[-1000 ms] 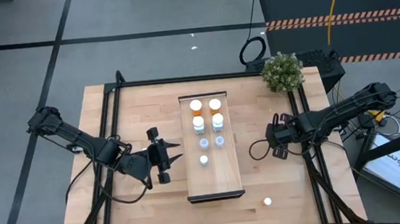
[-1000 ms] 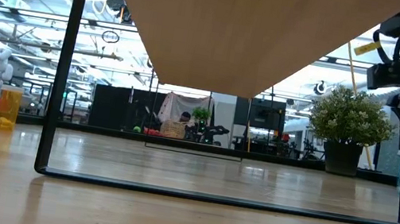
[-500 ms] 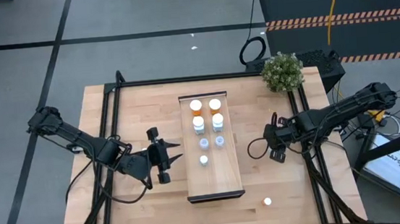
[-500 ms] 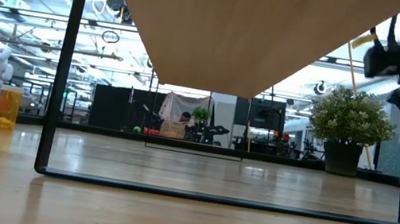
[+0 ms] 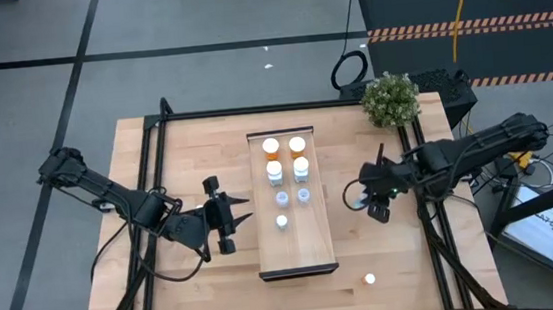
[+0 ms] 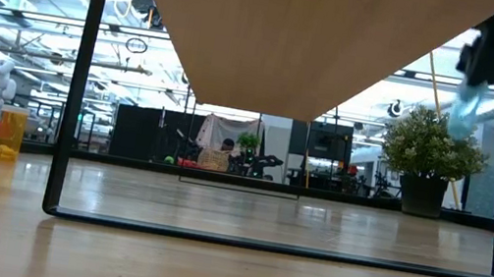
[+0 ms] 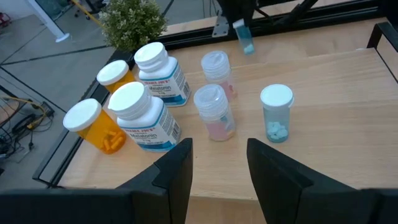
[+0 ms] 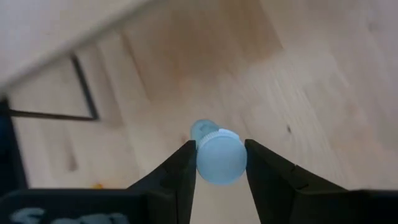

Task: Pick and place medicine bottles onto shelf by color
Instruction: Put the blue pill bottle on the shelf aligned with the other blue pill bottle, then put the bottom small orange pill bottle on the shelf

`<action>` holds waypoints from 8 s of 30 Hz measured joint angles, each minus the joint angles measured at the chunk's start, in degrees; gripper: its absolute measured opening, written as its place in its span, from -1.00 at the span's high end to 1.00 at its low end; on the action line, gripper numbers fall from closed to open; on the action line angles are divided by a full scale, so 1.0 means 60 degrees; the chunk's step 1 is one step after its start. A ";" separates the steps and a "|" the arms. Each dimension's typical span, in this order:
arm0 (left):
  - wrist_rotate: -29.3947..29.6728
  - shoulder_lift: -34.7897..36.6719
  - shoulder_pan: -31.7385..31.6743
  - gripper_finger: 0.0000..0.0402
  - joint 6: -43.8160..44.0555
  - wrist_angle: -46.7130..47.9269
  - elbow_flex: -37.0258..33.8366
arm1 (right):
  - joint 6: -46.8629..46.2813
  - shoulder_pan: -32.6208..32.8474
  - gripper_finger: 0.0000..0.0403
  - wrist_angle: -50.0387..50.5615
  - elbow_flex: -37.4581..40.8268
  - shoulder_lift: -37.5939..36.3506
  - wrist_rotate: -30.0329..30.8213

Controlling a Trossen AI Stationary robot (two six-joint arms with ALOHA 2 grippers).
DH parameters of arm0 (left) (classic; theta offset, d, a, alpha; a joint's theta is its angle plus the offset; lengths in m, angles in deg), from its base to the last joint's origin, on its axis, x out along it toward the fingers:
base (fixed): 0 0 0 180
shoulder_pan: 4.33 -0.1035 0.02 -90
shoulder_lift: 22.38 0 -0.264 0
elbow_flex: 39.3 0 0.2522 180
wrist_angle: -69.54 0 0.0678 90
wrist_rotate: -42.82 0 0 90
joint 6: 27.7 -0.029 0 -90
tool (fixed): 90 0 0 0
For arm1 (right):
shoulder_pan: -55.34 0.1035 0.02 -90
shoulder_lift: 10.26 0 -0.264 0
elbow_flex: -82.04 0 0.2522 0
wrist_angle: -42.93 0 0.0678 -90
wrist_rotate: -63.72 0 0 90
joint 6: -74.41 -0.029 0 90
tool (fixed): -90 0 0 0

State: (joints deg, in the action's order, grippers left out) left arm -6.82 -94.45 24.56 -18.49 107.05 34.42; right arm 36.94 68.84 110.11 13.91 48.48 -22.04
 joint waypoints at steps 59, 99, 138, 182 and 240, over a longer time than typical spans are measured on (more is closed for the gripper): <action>0.0004 -0.0004 -0.0001 0.23 -0.0001 -0.0074 0.0000 | 0.4193 0.0583 0.40 0.1389 -0.8947 0.4714 0.0787; 0.0004 -0.0004 0.0002 0.23 -0.0004 -0.0182 0.0000 | 0.4439 0.0583 0.40 0.2604 -0.9217 0.7376 0.0759; 0.0004 -0.0004 0.0002 0.23 -0.0076 -0.0226 0.0000 | 0.4379 0.0581 0.28 0.2264 -0.9206 0.7612 0.0787; -0.0759 -0.0366 0.0211 0.23 0.1199 -0.0980 0.0000 | -0.3666 0.6600 0.29 0.1589 -0.5140 0.6167 0.3269; -0.0736 -0.1719 0.0601 0.23 0.2124 -0.1260 0.0000 | -0.3618 0.6186 0.25 -0.3027 -0.1283 0.6167 0.0737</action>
State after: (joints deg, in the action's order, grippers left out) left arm -11.24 -104.77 28.16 -5.75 99.49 34.42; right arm 15.24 105.95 91.95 6.22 85.49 -17.62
